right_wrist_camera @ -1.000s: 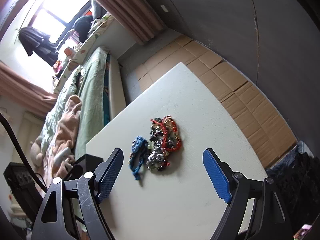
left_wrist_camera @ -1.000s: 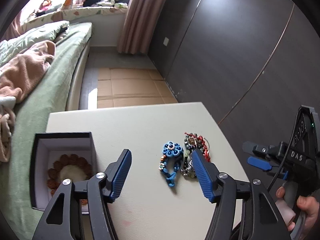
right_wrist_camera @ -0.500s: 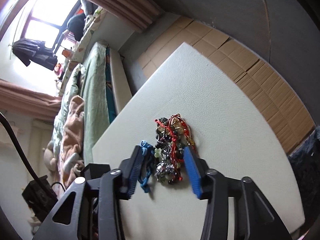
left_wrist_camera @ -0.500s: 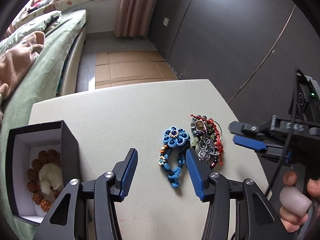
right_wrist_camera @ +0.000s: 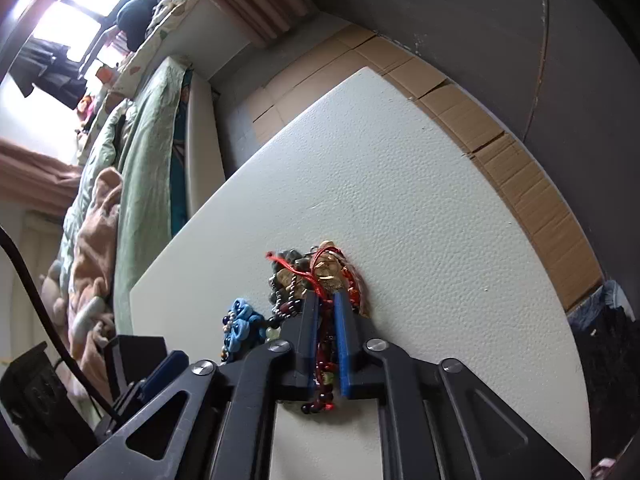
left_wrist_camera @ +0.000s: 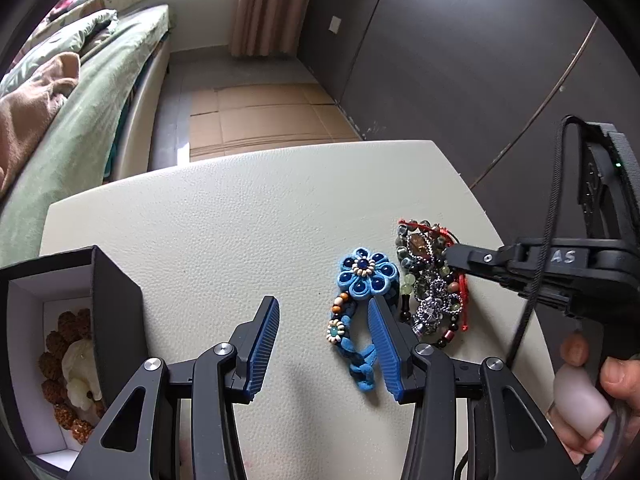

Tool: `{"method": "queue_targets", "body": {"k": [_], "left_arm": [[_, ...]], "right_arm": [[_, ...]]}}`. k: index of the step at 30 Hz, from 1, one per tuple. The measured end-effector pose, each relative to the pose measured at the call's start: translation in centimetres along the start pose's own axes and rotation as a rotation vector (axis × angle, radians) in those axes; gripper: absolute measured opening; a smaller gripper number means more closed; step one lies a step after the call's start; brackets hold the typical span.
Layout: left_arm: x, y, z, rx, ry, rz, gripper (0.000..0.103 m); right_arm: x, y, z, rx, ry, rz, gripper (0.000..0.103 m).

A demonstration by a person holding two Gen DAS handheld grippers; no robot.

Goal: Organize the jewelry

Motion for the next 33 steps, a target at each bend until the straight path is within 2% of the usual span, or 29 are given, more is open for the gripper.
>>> {"method": "queue_targets", "body": {"k": [9,14,15,16,17,18,19,22,28,33], "left_arm": [[0.9,-1.8,-0.6,-0.014,-0.029,0.061,0.048],[1.3,-1.9,-0.9,-0.046,-0.068,0.061,0.048],[1.4,-1.9,-0.9,-0.053,-0.075,0.06,0.045],[1.5,-1.9,-0.8,-0.076,-0.087,0.057,0.033],[1.6,-1.8,-0.7,-0.11,-0.106,0.056,0.027],[1.7,-1.8,-0.7,-0.114,-0.114,0.055,0.014],[1.8,-1.8,-0.7,-0.104,-0.115,0.056,0.009],[1.8,-1.5,-0.6,-0.081,-0.11,0.064,0.009],[0.2,2.6,-0.4,-0.03,-0.082,-0.062,0.008],[-0.3,5.6,0.1,-0.006,-0.056,-0.135,0.008]], "right_arm": [[-0.7,3.8,-0.7,-0.052,-0.023,-0.083,0.009],[-1.0,5.6,-1.0,-0.065,-0.037,-0.129,0.009],[-1.1,5.9,-1.2,-0.067,-0.04,-0.137,0.009],[-1.1,6.2,-1.3,-0.069,-0.043,-0.145,0.009],[-1.1,6.3,-1.1,-0.068,-0.045,-0.149,0.009],[-1.0,6.5,-1.2,-0.067,-0.047,-0.152,0.009],[-1.0,6.6,-1.2,-0.068,-0.047,-0.152,0.009],[-0.7,6.7,-1.2,-0.078,-0.045,-0.149,0.009],[0.1,7.0,-0.6,-0.095,-0.027,-0.149,0.009],[0.6,7.7,0.4,-0.145,-0.006,-0.162,0.009]]}}
Point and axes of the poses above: each gripper's, at about its wrist camera, not at the fingertips, and y roughly against the way its jaws point, z to its left, x to its underside, the point moved 8 cm from there along -y, roughly the way its jaws point, and after that the axes turned 8 degrees about x, right-handed, at the moved point
